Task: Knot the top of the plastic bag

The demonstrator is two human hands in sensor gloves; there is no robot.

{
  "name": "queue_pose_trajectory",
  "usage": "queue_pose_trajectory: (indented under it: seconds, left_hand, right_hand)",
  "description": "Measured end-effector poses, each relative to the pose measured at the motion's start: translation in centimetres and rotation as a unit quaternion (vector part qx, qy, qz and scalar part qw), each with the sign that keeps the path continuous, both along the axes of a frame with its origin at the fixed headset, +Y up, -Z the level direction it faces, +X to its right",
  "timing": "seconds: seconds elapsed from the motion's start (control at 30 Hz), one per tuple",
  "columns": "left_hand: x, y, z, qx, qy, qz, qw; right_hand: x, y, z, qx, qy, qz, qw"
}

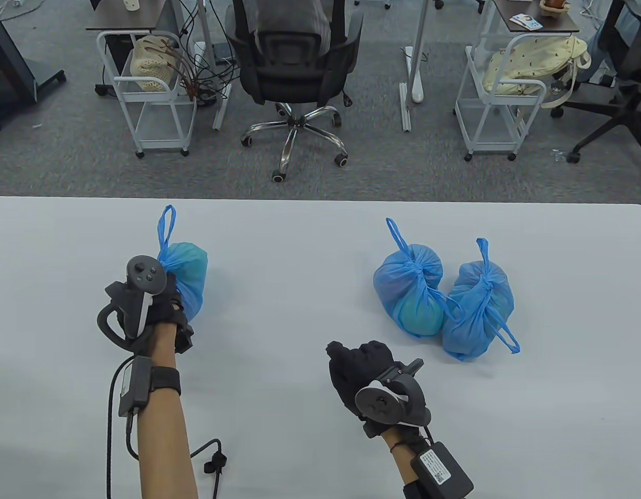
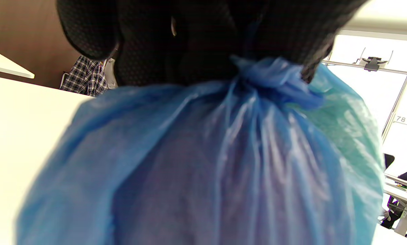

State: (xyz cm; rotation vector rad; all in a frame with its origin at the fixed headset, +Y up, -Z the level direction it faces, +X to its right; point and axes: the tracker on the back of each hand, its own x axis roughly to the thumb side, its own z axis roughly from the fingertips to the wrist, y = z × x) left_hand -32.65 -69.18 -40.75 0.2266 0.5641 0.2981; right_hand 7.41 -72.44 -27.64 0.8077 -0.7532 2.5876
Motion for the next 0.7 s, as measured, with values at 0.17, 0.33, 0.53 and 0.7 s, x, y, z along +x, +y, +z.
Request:
queue_pose_trajectory:
  seconds: [0.17,0.33,0.53,0.7]
  left_hand:
    - [0.0,0.9,0.7,0.006,0.013,0.021,1.0]
    - [0.2,4.1,2.5,0.039,-0.004,0.026,0.999]
    - [1.0,10.6,6.0,0.105,-0.016,-0.007,0.994]
    - [3.3,15.0,8.8,0.157,-0.068,-0.01,0.985]
  right_hand:
    - [-0.1,-0.1,0.0,-0.013,0.007,-0.001,1.0]
    - [-0.2,0.0,0.0,-0.016,0.008,0.01,1.0]
    - [0.5,0.1,-0.2,-0.024,-0.009,0.01,1.0]
    - [1.1,0.7,-0.3,-0.021,-0.015,-0.022,0.999]
